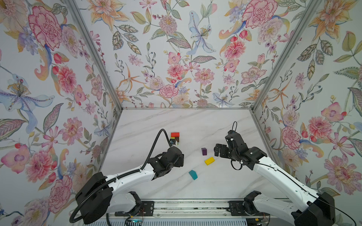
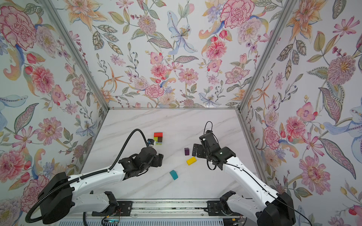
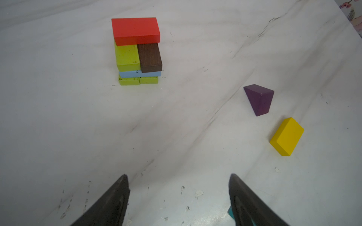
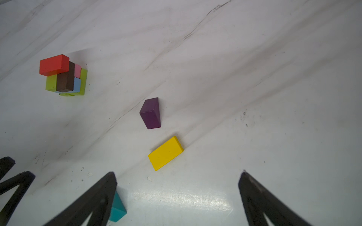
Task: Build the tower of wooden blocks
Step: 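Draw the left gripper back while the right gripper moves over the yellow block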
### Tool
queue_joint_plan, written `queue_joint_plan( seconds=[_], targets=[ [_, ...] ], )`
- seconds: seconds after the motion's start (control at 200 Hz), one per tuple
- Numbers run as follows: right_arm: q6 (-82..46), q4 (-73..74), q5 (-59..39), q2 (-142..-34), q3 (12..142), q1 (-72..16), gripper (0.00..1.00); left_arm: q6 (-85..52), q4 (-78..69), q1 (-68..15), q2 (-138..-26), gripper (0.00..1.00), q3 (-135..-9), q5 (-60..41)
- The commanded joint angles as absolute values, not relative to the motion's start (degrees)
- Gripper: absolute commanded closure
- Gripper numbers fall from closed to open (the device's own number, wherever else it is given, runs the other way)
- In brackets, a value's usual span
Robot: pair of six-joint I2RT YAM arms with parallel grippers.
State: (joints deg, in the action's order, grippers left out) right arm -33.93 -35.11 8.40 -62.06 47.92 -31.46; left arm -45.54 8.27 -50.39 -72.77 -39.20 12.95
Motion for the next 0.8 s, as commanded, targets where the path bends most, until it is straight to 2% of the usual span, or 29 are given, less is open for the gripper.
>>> queue_joint_plan(
  seconds=[0.0, 0.14, 0.55, 0.796],
  targets=[
    [-34.7, -33.2, 5.3, -62.0, 43.6, -31.2, 0.01, -47.0, 6.3, -50.6, -71.7, 0.19, -40.6, 12.8],
    [-35.5, -26.1, 0.1, -64.2, 40.4, -31.5, 0.01, -47.3, 8.4, -50.6, -68.5, 0.19, -39.9, 14.5],
    [-39.8, -19.1, -1.8, -75.8, 40.8, -39.6, 0.01, -49.5, 15.9, -50.5, -55.0, 0.15, -33.5, 22.0],
    [-41.9, -16.5, -1.9, -84.7, 46.0, -44.7, 0.01, -48.3, 16.9, -49.1, -53.0, 0.15, -32.4, 22.0]
  ],
)
